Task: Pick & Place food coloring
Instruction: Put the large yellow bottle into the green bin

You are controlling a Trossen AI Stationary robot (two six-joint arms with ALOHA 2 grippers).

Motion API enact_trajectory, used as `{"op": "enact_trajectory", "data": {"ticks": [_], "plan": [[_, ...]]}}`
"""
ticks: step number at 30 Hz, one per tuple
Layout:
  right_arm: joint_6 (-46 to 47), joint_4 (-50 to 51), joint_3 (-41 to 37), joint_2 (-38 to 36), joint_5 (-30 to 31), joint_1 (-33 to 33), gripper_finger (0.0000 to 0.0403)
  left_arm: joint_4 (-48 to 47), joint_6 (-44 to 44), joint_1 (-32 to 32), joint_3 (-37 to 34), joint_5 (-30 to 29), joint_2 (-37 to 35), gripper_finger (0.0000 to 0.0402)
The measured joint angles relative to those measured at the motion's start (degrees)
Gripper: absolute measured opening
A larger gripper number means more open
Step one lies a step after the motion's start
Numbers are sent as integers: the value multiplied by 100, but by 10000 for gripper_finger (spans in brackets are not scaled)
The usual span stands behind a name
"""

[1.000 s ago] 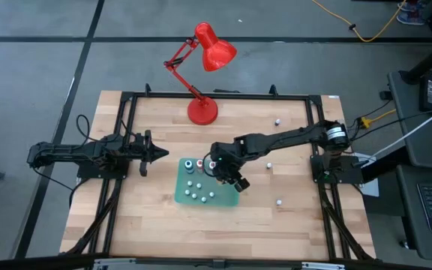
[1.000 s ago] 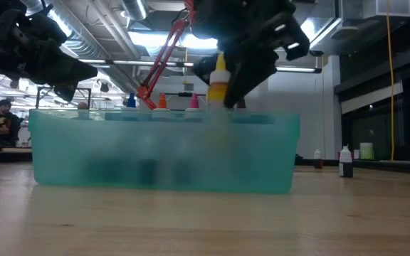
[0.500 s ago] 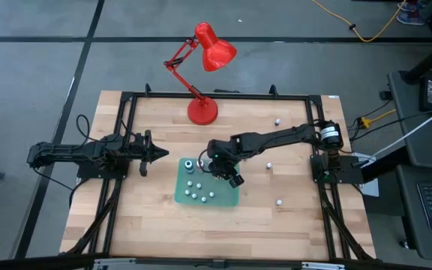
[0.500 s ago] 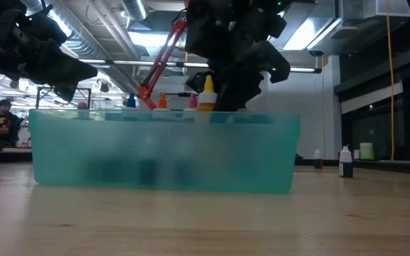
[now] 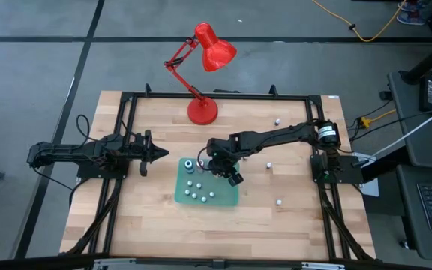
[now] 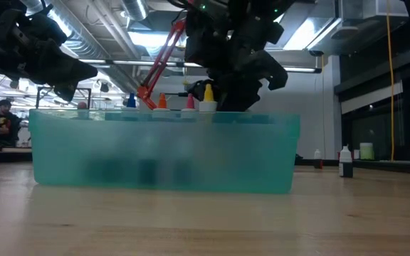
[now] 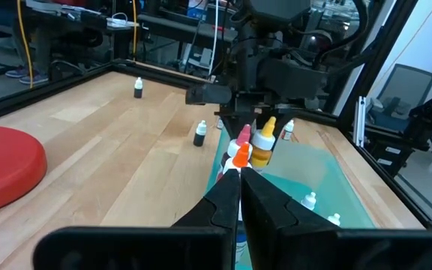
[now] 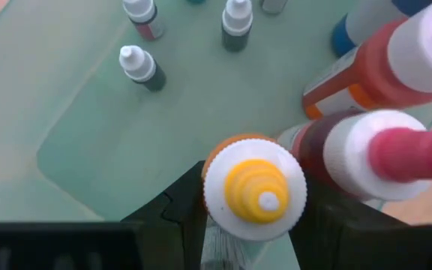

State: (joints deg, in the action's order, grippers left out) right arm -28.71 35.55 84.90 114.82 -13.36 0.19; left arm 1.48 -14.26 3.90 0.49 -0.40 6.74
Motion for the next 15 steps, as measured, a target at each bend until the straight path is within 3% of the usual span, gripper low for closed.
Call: {"op": "enact_trajectory", "data": {"ticks": [15], "plan": [[9, -21, 0, 29, 6, -149, 149, 0, 0, 0, 0, 0, 0, 10]]}}
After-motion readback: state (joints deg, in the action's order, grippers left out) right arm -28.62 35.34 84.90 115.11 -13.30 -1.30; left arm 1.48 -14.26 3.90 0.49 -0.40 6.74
